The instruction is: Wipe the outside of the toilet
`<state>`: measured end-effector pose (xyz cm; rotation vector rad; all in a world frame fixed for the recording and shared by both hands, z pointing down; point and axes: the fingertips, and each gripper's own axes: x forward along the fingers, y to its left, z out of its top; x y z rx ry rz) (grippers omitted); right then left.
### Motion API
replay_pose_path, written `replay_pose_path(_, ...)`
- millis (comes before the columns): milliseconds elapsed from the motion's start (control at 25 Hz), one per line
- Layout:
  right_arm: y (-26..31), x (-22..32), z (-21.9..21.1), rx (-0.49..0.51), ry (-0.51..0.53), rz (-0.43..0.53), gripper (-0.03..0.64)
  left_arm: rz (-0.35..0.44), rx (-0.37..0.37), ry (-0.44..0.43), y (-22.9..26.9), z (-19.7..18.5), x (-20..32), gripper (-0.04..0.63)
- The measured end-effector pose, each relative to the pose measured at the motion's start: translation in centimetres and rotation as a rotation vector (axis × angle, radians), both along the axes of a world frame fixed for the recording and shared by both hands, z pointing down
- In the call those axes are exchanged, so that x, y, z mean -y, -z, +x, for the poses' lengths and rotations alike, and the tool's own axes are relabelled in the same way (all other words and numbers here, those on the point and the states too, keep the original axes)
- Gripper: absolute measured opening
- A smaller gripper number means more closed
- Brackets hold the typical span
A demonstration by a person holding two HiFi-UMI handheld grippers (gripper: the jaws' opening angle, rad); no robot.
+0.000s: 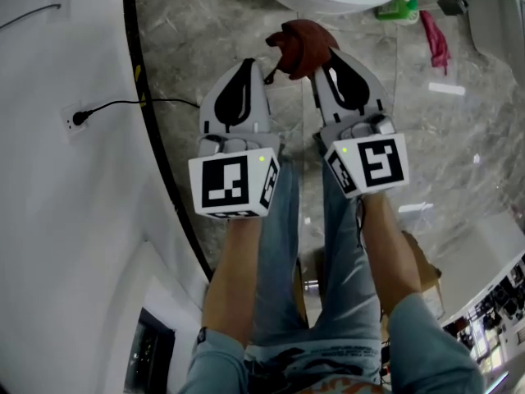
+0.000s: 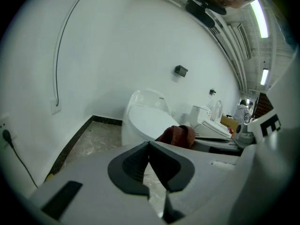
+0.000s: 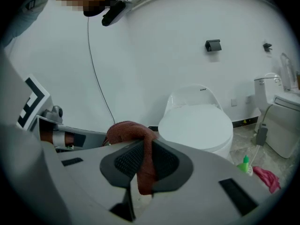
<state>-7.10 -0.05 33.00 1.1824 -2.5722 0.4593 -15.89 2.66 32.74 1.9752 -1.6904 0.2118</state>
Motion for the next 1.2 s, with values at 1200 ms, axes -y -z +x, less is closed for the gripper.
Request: replay_pose_path(1200, -11.5, 10.0, -3.8, 0.022, -0.208, -0.120, 0.046, -0.098, -0.014, 0.003, -7.9, -2.9, 2.3, -0.006)
